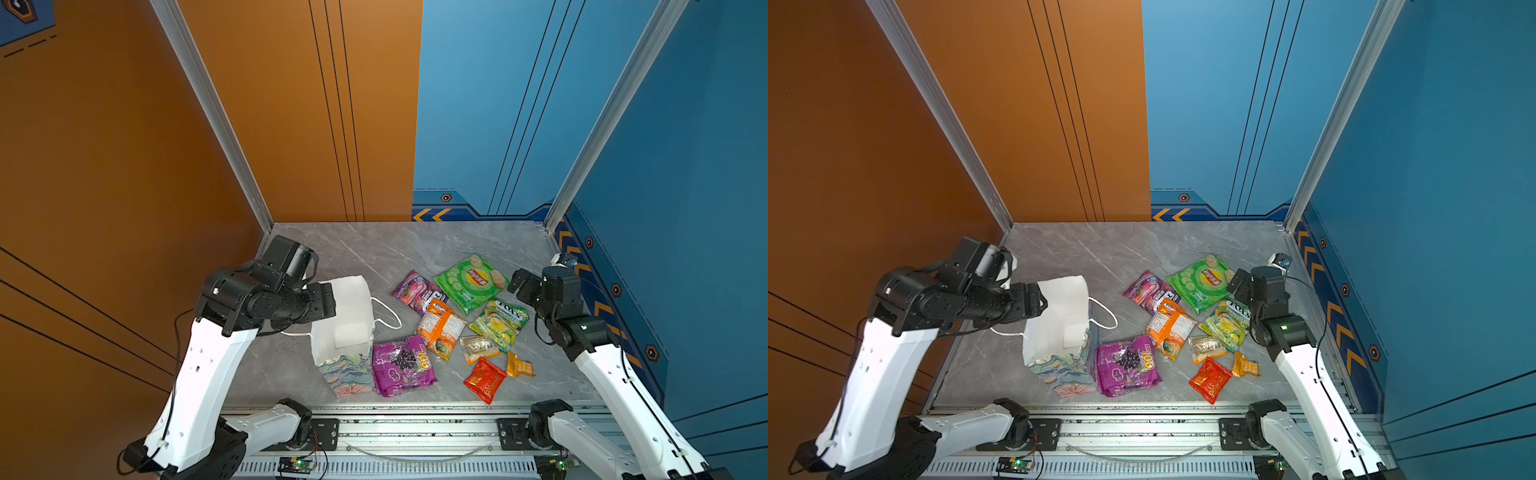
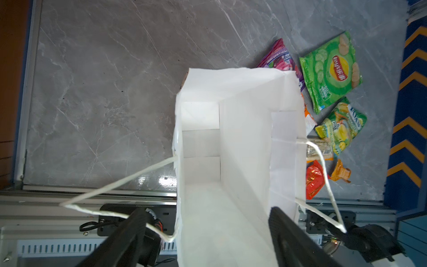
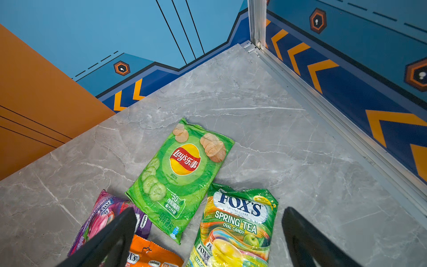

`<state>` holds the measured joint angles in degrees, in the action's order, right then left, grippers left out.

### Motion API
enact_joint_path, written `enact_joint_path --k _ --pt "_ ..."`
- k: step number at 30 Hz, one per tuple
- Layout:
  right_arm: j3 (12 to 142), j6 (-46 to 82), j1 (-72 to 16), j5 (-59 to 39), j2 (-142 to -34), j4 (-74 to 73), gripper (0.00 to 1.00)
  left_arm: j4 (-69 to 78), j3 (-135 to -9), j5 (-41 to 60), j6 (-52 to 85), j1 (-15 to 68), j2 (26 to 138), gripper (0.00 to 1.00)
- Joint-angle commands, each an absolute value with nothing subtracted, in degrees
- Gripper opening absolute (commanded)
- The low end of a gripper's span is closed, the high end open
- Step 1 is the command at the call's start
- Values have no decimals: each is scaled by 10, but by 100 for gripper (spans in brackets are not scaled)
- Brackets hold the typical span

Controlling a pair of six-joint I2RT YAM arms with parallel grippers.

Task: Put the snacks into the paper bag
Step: 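Raise the left gripper over the paper bag while the right moves above snacks, then grip the bag's rim with the left gripper and pull it farther from the robot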

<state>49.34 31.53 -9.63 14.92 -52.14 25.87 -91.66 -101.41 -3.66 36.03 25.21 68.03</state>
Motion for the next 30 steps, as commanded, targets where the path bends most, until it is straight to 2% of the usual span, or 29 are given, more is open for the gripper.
enact_joint_path --k 1,12,20,30 --pt "494 317 -87 155 -513 278 100 -1036 -999 -66 368 263 695 80" --pt "484 324 -73 140 -517 272 100 -1035 -931 -101 368 271 713 71" --pt "491 330 -68 122 -529 279 100 -1005 -891 -90 365 275 710 44" --pt "500 337 -66 108 -523 296 100 -936 -864 -74 338 273 707 19"
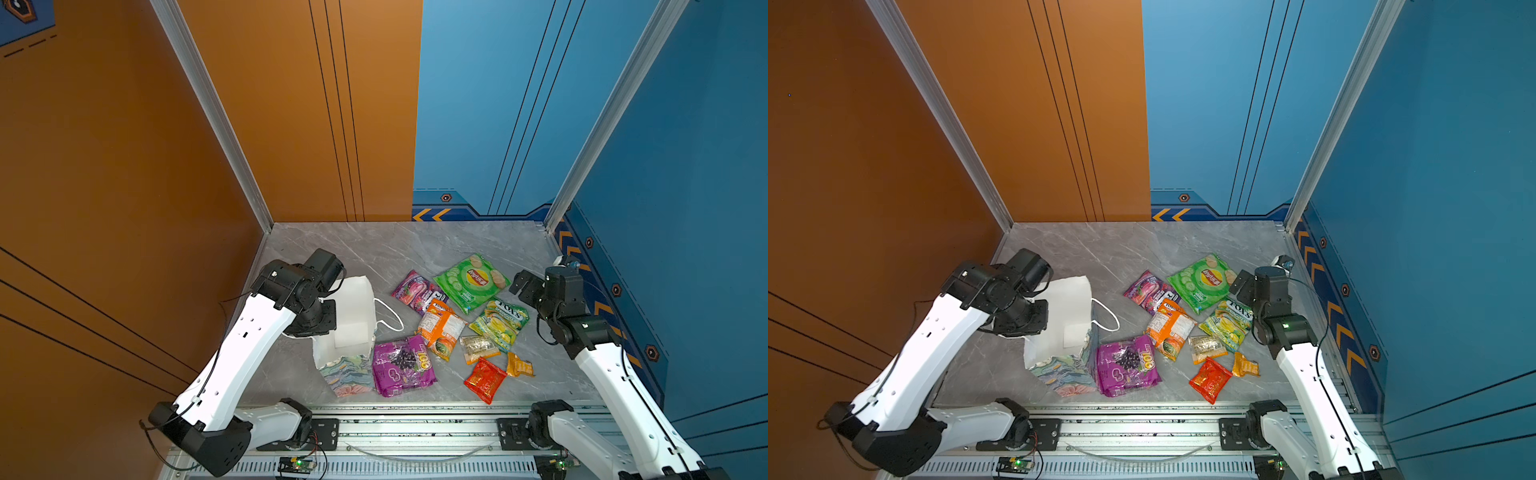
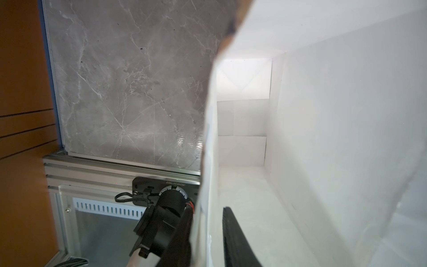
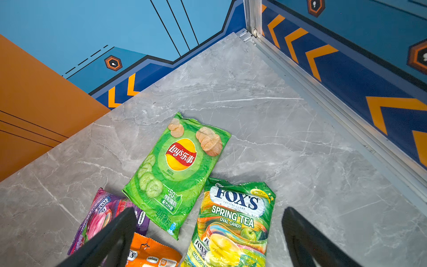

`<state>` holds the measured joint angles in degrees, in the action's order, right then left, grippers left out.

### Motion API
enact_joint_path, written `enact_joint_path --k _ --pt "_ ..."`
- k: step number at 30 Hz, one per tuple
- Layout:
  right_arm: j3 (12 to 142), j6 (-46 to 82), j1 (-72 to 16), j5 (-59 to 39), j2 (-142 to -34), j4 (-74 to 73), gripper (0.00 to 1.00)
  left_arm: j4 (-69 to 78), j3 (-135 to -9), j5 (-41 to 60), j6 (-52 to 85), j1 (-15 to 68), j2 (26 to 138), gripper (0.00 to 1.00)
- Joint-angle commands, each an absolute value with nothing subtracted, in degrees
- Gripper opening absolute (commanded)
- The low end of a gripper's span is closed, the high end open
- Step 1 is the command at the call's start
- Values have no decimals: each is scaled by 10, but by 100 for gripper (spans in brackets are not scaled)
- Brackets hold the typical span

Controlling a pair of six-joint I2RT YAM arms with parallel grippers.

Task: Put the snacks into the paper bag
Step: 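Grip the bag's rim with the left gripper and pull it farther from the robot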

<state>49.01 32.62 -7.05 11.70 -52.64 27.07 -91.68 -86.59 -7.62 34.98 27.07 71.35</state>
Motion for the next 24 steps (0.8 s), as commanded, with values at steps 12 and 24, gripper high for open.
enact_joint_path --k 12,24 --pt "509 343 -67 103 -529 304 100 -907 -904 -86 295 225 725 0" --pt "525 342 -78 63 -544 311 100 -853 -1041 -103 252 175 804 0"
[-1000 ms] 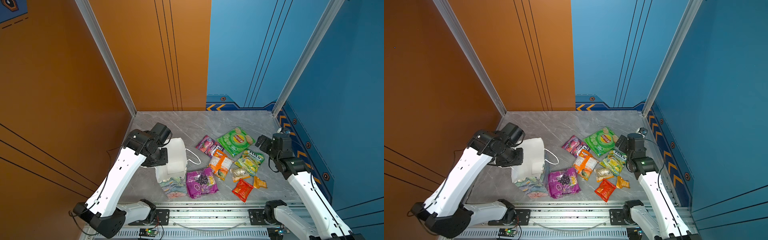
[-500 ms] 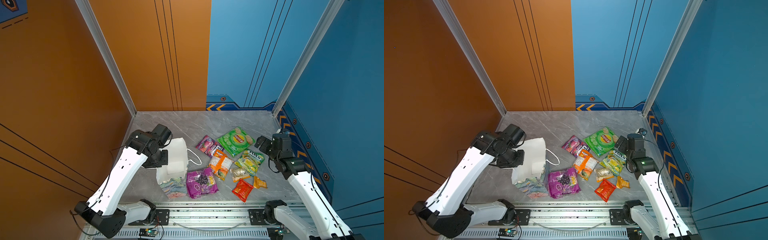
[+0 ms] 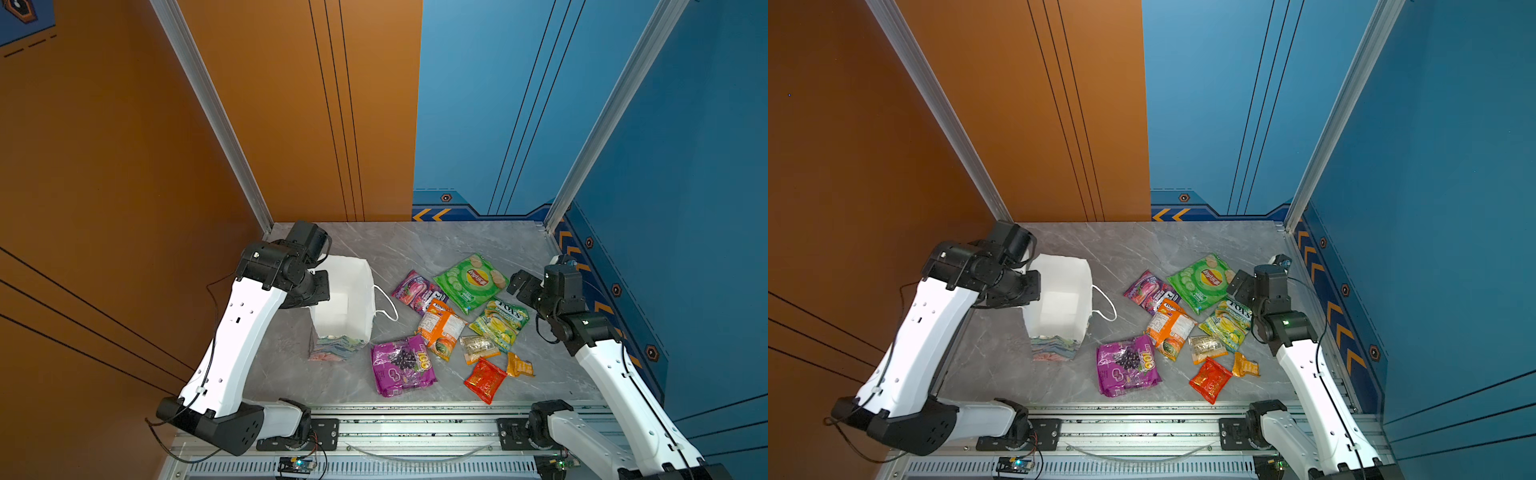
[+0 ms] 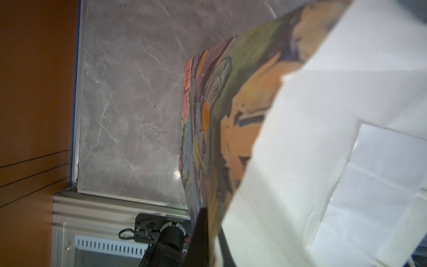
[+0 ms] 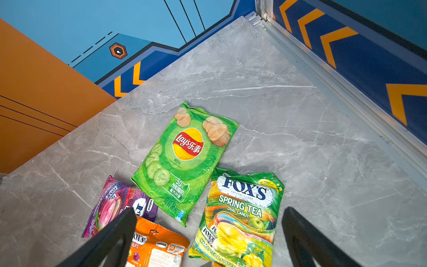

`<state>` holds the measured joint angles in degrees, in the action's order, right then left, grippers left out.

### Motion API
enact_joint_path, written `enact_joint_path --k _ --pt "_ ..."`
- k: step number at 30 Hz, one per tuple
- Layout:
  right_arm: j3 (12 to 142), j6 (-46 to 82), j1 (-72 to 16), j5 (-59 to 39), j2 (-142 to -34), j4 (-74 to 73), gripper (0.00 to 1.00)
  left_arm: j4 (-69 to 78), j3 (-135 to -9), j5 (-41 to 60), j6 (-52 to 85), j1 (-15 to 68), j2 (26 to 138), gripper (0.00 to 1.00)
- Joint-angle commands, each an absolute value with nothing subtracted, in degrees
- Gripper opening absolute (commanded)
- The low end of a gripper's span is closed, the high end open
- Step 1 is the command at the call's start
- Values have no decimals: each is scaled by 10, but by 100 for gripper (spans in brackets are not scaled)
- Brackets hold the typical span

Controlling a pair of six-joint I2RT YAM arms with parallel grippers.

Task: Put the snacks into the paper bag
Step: 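Grip the bag's rim with the left gripper and pull it farther from the robot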

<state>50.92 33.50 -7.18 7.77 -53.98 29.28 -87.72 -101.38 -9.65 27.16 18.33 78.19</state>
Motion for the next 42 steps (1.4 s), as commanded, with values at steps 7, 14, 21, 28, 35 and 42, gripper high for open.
enact_joint_path --k 7,14,21,28,35,42 --pt "532 353 -117 62 -572 305 100 -808 -1099 -48 244 160 890 0" --pt "538 358 -147 71 -597 305 100 -810 -1189 -18 226 155 1001 0" --pt "545 355 -158 75 -609 310 100 -825 -1272 15 217 142 1079 3" --pt "543 355 -162 79 -613 311 100 -849 -1352 -8 207 127 1125 30" --pt "541 355 -164 82 -613 313 100 -889 -1423 -65 199 140 1136 52" --pt "543 356 -170 80 -623 310 100 -901 -1401 -189 244 182 1041 79"
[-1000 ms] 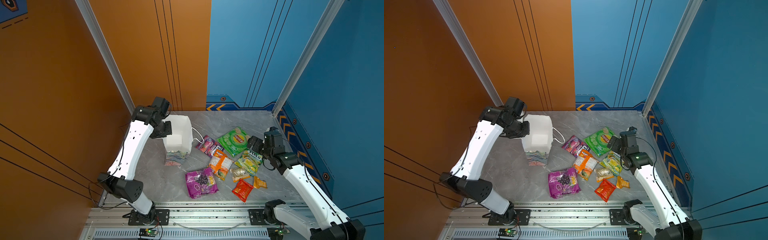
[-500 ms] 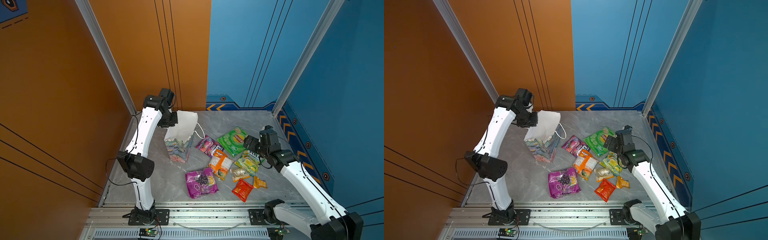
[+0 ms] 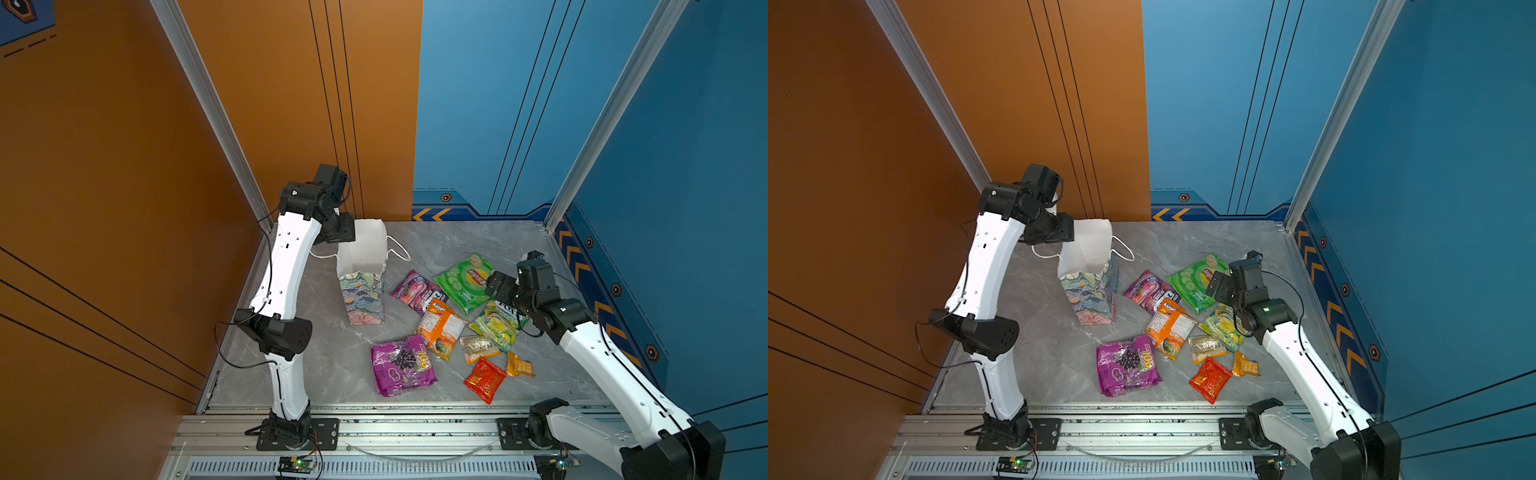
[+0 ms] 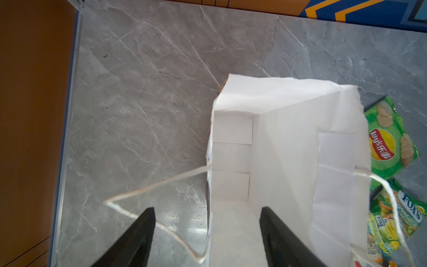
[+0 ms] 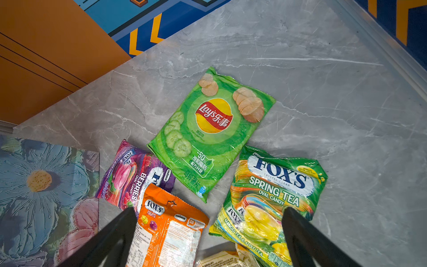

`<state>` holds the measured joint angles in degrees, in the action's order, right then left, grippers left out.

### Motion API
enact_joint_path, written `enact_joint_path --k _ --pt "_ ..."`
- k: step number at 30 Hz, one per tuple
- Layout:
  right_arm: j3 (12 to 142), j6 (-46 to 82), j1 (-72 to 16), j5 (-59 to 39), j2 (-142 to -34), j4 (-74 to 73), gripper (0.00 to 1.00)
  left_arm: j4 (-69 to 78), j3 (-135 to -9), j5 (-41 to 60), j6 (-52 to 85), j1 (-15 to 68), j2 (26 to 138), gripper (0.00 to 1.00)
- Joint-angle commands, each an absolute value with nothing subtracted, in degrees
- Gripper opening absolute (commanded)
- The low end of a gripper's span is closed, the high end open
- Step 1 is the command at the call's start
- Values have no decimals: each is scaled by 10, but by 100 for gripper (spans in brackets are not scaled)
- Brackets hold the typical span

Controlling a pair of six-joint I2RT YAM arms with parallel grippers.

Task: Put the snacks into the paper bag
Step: 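Grip the bag's rim with the left gripper and pull it farther from the robot, then hold the bag with the left gripper while the right lowers onto the Lay's bag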

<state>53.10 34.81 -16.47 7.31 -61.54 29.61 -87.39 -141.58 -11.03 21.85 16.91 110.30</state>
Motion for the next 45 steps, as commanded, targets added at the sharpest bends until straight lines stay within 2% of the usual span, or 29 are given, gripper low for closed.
enact_joint_path --k 1,3,11,15,19,25,38,40,45 --pt "545 355 -171 80 -624 311 100 -900 -1384 -204 252 189 1024 80" --pt "545 352 -172 85 -623 315 100 -893 -1331 -213 268 201 985 82" --pt "547 348 -174 106 -618 327 100 -811 -1114 -119 275 213 892 82" --pt "545 352 -173 101 -620 323 100 -761 -1067 -47 270 193 890 79" --pt "544 352 -177 99 -620 329 100 -735 -1056 -24 268 171 906 77" --pt "544 349 -178 102 -614 336 100 -707 -1060 -3 260 144 935 61" --pt "575 352 -193 102 -633 351 100 -694 -1067 -3 241 131 953 6" --pt "582 352 -201 102 -638 355 100 -694 -1066 -28 238 128 939 0" --pt "587 356 -232 106 -653 357 100 -672 -1037 -78 221 115 881 0"
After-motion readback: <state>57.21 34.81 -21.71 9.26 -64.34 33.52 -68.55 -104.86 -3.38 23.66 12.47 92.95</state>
